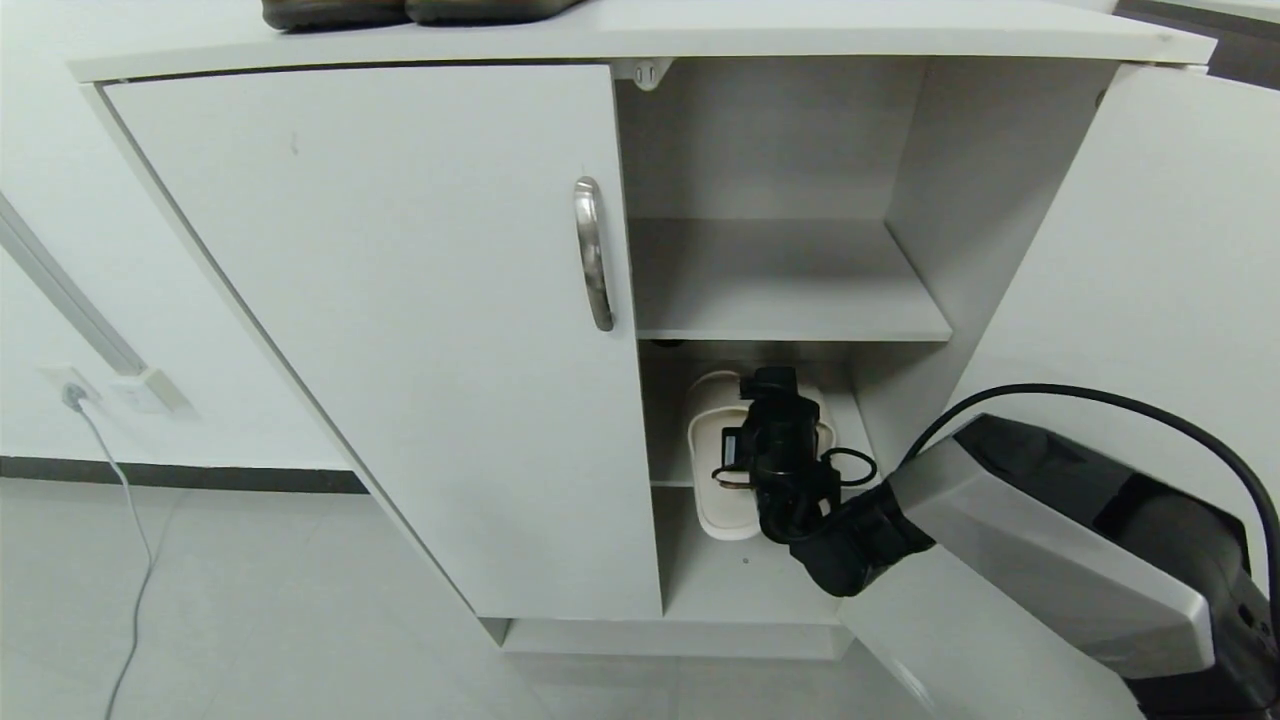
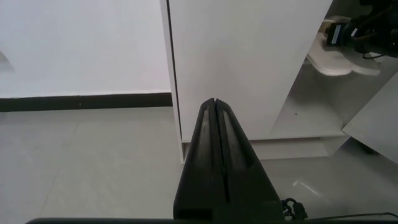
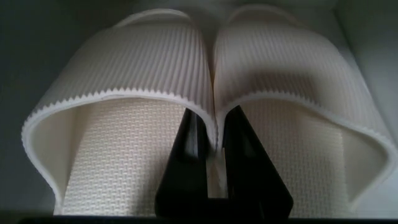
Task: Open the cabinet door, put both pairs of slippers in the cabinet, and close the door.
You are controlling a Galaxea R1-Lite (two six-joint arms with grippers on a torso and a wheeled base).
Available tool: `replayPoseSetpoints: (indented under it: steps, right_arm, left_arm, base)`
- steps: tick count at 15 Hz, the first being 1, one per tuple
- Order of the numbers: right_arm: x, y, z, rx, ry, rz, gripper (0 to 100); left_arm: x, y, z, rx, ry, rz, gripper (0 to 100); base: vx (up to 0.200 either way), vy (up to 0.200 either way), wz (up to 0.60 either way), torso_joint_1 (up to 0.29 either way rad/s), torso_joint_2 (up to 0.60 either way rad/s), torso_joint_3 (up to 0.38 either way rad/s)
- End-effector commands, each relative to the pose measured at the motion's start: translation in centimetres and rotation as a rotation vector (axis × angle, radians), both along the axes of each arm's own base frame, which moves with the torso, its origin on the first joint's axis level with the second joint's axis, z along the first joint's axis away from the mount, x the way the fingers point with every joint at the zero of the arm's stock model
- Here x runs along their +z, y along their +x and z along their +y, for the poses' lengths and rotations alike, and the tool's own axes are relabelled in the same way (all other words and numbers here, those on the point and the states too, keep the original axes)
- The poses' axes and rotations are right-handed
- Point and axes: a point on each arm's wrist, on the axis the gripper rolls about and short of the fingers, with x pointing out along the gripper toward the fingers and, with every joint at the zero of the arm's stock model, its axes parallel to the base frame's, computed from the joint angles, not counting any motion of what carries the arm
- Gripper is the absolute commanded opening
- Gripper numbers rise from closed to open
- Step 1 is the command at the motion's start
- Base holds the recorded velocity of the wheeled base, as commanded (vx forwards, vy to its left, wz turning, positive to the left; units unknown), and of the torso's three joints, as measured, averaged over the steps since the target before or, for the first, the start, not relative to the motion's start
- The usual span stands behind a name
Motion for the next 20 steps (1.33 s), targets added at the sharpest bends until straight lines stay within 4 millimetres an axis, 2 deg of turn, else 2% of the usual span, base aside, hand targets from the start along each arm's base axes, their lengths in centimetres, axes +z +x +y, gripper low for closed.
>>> replayPoseSetpoints:
  steps: [1, 5, 11, 12, 16, 20]
  right_arm:
    - [0.4, 1.8, 0.0, -0.017, 0.002, -0.008, 0]
    - [1.6, 2.9, 0.0, -0.032, -0.003, -0.011, 0]
    - [0.8, 3.6, 0.1, -0.035, -0.024, -0.012, 0]
    - [0.8, 3.6, 0.1, -0.038, -0.021, -0.014, 100]
    - [0.4, 3.1, 0.0, -0.041, -0.035, 0.003, 100]
    - [2.0, 0.7, -0.5, -0.023, -0.026, -0.01, 100]
  left_arm:
    - [0.0, 0.0, 0.0, 0.0, 0.0, 0.002, 0]
    - [0.0, 0.0, 0.0, 0.0, 0.0, 0.002, 0]
    - [0.0, 0.0, 0.0, 0.001, 0.0, 0.0, 0]
    - [0.0, 0.0, 0.0, 0.001, 0.0, 0.0, 0]
    - [0.0, 0.0, 0.0, 0.003, -0.005, 0.0, 0]
    - [0.0, 0.0, 0.0, 0.003, -0.005, 0.0, 0]
  base:
    - [0.0, 0.0, 0.0, 0.0, 0.0, 0.0]
    - [0.0, 0.0, 0.0, 0.0, 0.0, 0.0]
    - [0.0, 0.0, 0.0, 0.0, 0.0, 0.0]
    - [0.0, 0.0, 0.0, 0.0, 0.0, 0.0]
    - [0.0, 0.0, 0.0, 0.0, 0.0, 0.0]
    - [0.0, 0.0, 0.0, 0.0, 0.0, 0.0]
